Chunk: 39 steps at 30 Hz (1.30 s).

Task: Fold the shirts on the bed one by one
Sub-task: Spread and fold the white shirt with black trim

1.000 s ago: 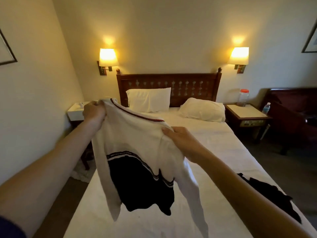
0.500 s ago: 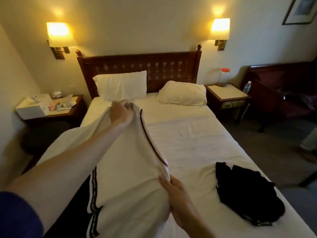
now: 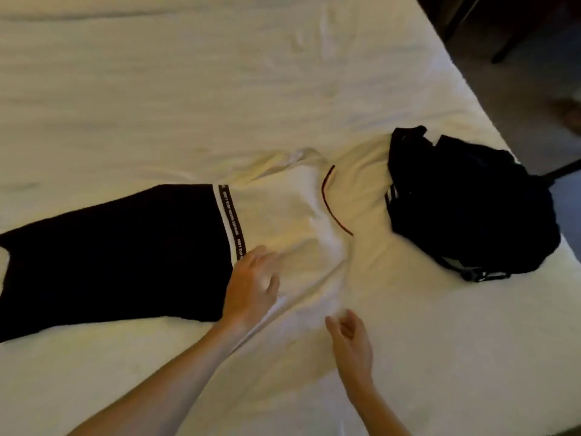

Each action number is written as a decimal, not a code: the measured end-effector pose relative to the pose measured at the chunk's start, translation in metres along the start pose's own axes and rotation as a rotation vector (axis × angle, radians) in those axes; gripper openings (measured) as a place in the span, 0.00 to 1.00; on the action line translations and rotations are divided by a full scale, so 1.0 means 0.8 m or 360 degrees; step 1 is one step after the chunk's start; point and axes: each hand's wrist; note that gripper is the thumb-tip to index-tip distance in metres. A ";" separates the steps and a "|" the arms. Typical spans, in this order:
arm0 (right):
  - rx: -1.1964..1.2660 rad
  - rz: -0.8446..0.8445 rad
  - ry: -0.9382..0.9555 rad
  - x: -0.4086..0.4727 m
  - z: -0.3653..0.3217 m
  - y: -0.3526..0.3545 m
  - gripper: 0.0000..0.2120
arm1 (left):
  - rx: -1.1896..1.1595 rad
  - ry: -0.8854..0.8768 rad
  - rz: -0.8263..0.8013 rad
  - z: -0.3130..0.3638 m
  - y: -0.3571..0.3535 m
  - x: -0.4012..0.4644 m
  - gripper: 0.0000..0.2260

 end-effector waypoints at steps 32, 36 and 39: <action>-0.1281 0.0406 0.0925 -0.132 0.096 -0.085 0.38 | 0.0970 0.0001 -0.0188 -0.195 0.067 -0.207 0.24; -0.1598 -0.0016 0.1636 -0.145 0.083 -0.164 0.29 | 0.1143 0.0249 0.0064 -0.256 0.125 -0.192 0.28; -0.1707 -0.0198 0.1722 -0.141 0.063 -0.209 0.23 | 0.1188 0.0308 0.0170 -0.299 0.175 -0.180 0.23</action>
Point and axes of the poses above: each hand's wrist, its own x-axis towards the middle knuckle, its own y-axis out of the back of the hand, z = x × y, and after that the axes turned 2 degrees about -x, right-handed
